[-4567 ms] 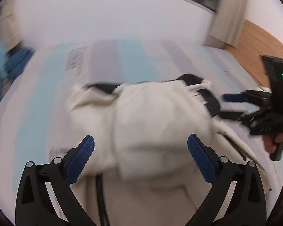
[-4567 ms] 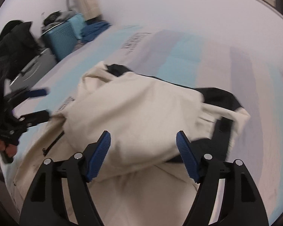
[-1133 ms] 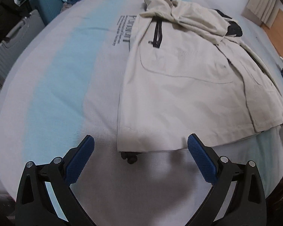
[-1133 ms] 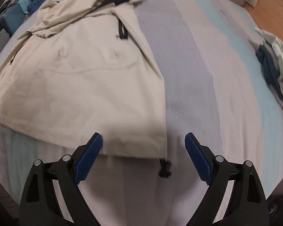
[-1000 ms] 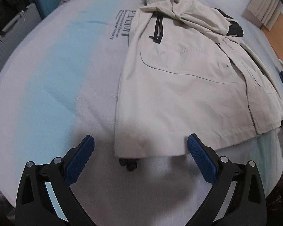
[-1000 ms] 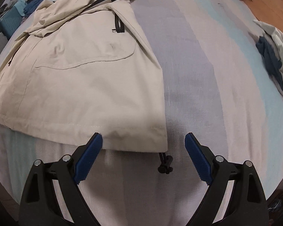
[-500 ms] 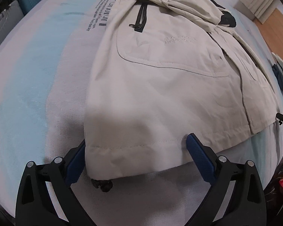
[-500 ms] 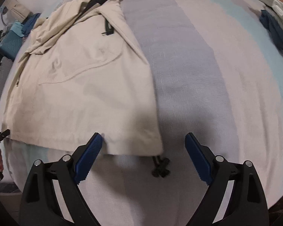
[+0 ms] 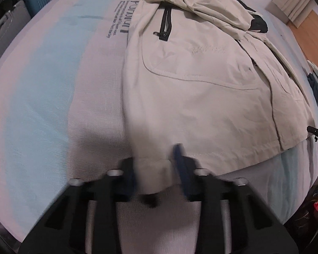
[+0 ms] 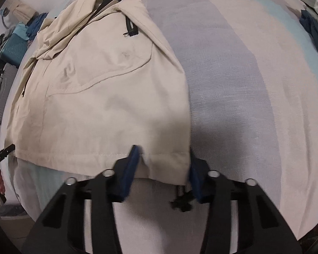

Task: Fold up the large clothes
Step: 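Close the left tool on the jacket hem while the right tool grasps beside it, then lift the hem with both tools and fold it over toward the hood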

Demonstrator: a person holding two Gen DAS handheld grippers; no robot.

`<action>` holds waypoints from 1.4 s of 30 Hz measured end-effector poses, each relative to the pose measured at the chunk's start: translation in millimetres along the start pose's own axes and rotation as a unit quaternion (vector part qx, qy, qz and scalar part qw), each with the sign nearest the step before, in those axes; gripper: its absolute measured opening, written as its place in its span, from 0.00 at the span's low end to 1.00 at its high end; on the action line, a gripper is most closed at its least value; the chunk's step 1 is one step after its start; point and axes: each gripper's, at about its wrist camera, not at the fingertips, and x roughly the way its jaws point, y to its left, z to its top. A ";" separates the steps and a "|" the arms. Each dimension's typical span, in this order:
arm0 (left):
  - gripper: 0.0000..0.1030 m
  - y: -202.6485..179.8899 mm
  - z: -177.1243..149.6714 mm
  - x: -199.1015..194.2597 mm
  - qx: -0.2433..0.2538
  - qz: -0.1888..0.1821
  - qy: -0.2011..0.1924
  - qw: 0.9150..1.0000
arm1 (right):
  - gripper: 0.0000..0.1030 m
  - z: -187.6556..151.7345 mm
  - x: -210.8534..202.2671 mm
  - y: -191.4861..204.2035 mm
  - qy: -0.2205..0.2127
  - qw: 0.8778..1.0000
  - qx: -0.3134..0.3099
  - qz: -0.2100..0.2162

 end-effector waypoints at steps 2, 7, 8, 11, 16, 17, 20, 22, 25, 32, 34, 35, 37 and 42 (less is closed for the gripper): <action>0.15 -0.5 0.8 -2.6 -0.003 0.000 -0.001 1.000 | 0.21 1.3 -3.4 1.2 -0.003 1.000 0.000 -0.003; 0.12 -7.1 3.0 -5.5 0.004 0.011 -0.005 1.000 | 0.12 3.6 -12.5 7.0 -0.005 1.000 -0.008 -0.006; 0.11 -7.2 3.0 -6.8 0.005 0.012 -0.006 1.000 | 0.11 4.0 -13.6 8.7 -0.006 1.000 -0.010 -0.007; 0.11 -11.4 4.8 -11.5 0.009 0.020 -0.008 1.000 | 0.10 5.1 -16.6 16.3 -0.009 1.000 -0.015 -0.012; 0.11 -15.8 9.1 -20.0 0.012 0.024 -0.007 1.000 | 0.09 6.7 -21.1 23.4 -0.011 1.000 -0.019 -0.013; 0.11 -17.6 10.6 -22.3 0.015 0.025 -0.006 1.000 | 0.09 7.2 -22.6 24.4 -0.013 1.000 -0.020 -0.014; 0.11 -21.7 16.1 -27.2 0.018 0.026 0.000 0.999 | 0.09 10.0 -30.1 29.0 -0.020 0.999 -0.024 -0.020; 0.11 -24.1 20.2 -34.0 0.021 0.023 0.003 1.000 | 0.09 12.7 -35.9 29.3 -0.023 0.999 -0.022 -0.020; 0.11 -30.2 26.0 -43.8 0.032 0.018 0.000 0.999 | 0.09 18.8 -46.6 34.4 -0.026 0.999 -0.026 -0.024; 0.11 -38.8 42.8 -63.0 0.061 -0.012 0.000 0.998 | 0.09 34.7 -68.5 50.2 -0.032 0.998 -0.030 -0.036; 0.11 -37.5 48.2 -67.9 0.055 -0.021 0.001 0.998 | 0.09 39.9 -73.3 53.6 -0.034 0.998 -0.025 -0.036; 0.11 -37.6 51.8 -71.5 0.052 -0.023 -0.001 0.998 | 0.08 42.5 -75.1 55.0 -0.035 0.998 -0.026 -0.038; 0.11 -39.2 59.2 -74.8 0.051 -0.023 0.000 0.998 | 0.08 48.7 -78.1 57.8 -0.037 0.998 -0.031 -0.040; 0.11 -35.2 84.0 -82.5 0.033 -0.028 0.003 0.999 | 0.08 72.3 -88.1 56.2 -0.041 0.998 -0.038 -0.032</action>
